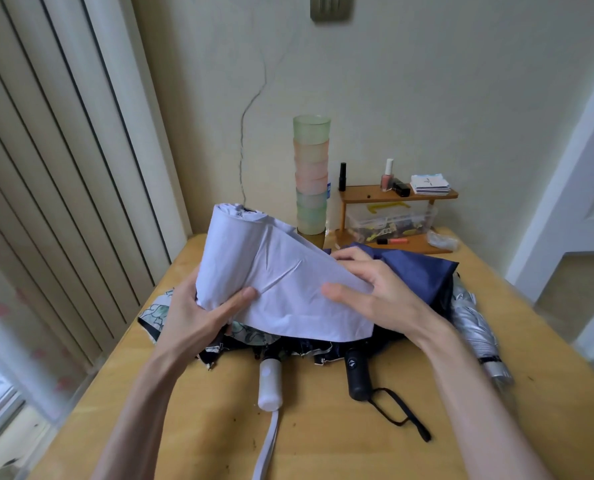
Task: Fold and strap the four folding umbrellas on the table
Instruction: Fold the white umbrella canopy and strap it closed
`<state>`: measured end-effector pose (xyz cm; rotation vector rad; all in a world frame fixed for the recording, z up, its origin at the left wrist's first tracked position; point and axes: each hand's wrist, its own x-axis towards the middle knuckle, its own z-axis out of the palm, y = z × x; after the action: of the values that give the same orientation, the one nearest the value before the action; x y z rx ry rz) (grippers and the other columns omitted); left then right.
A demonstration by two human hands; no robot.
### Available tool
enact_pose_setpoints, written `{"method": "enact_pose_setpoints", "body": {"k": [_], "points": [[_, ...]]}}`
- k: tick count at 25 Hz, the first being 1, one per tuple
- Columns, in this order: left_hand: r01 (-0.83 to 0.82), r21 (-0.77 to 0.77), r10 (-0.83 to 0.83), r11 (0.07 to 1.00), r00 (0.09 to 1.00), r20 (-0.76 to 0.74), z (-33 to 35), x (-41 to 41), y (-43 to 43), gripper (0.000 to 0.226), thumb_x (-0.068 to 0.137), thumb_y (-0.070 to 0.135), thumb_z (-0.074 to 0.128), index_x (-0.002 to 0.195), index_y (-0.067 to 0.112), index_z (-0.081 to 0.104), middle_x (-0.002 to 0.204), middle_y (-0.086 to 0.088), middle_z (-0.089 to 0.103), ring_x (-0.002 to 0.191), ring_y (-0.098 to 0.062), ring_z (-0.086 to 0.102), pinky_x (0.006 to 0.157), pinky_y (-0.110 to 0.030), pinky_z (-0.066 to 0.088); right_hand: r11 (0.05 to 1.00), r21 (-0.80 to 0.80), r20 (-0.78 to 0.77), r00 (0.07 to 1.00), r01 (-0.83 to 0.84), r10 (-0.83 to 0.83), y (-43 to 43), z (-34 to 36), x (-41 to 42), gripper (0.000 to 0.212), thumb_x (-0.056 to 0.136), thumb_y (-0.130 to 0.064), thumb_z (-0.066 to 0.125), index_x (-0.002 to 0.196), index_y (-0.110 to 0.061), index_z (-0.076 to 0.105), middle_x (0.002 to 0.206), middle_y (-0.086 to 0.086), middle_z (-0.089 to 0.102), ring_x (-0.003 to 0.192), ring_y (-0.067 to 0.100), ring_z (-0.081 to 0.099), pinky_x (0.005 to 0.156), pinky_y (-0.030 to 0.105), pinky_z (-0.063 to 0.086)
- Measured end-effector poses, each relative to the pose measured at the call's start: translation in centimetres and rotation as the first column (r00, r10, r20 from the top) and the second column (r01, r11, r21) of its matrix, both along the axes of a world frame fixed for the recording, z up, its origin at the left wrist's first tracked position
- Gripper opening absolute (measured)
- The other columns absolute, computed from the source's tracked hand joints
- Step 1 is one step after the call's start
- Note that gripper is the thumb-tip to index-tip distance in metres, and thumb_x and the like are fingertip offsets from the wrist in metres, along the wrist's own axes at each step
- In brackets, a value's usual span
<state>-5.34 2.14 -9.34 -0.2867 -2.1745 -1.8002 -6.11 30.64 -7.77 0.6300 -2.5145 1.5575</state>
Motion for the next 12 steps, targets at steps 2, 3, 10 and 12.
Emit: {"method": "enact_pose_setpoints", "body": {"k": [2, 3, 10, 12], "points": [[-0.034, 0.039, 0.034, 0.999, 0.999, 0.004, -0.1, -0.1, -0.2, 0.03, 0.07, 0.038, 0.092, 0.091, 0.036, 0.07, 0.071, 0.012, 0.07, 0.056, -0.012, 0.065, 0.047, -0.022, 0.048, 0.996, 0.05, -0.016, 0.998, 0.069, -0.069, 0.8, -0.2, -0.2, 0.066, 0.076, -0.073, 0.075, 0.098, -0.012, 0.08, 0.115, -0.003, 0.069, 0.11, 0.014, 0.066, 0.098, 0.045, 0.055], [-0.071, 0.061, 0.07, 0.996, 0.997, 0.015, -0.1, -0.1, -0.2, 0.039, 0.071, 0.035, 0.096, 0.098, 0.029, 0.069, 0.074, 0.01, 0.071, 0.056, -0.014, 0.065, 0.047, -0.023, 0.049, 0.993, 0.071, -0.042, 0.995, 0.095, -0.092, 1.5, -0.2, -0.3, 0.067, 0.079, -0.073, 0.076, 0.095, -0.008, 0.08, 0.107, 0.006, 0.072, 0.104, 0.024, 0.068, 0.094, 0.051, 0.055], [-0.145, 0.089, 0.14, 0.985, 0.988, 0.062, -0.2, -0.7, 0.2, 0.04, 0.076, 0.033, 0.093, 0.105, 0.018, 0.069, 0.085, -0.008, 0.072, 0.056, -0.022, 0.061, 0.046, -0.032, 0.05, 0.978, -0.19, -0.02, 0.995, 0.09, -0.095, 3.4, 0.3, 0.1, 0.006, 0.092, -0.014, 0.076, 0.094, -0.016, 0.081, 0.092, -0.006, 0.082, 0.09, 0.009, 0.078, 0.08, 0.02, 0.058], [-0.137, 0.103, 0.131, 0.985, 0.99, 0.059, 0.0, -0.5, 0.0, 0.045, 0.072, 0.038, 0.096, 0.102, 0.018, 0.07, 0.084, -0.009, 0.072, 0.06, -0.021, 0.063, 0.047, -0.031, 0.051, 0.966, -0.229, -0.048, 0.989, 0.123, -0.137, 3.4, 0.4, -0.1, 0.015, 0.09, -0.008, 0.078, 0.097, -0.021, 0.079, 0.093, -0.008, 0.082, 0.091, 0.008, 0.078, 0.083, 0.022, 0.06]]}}
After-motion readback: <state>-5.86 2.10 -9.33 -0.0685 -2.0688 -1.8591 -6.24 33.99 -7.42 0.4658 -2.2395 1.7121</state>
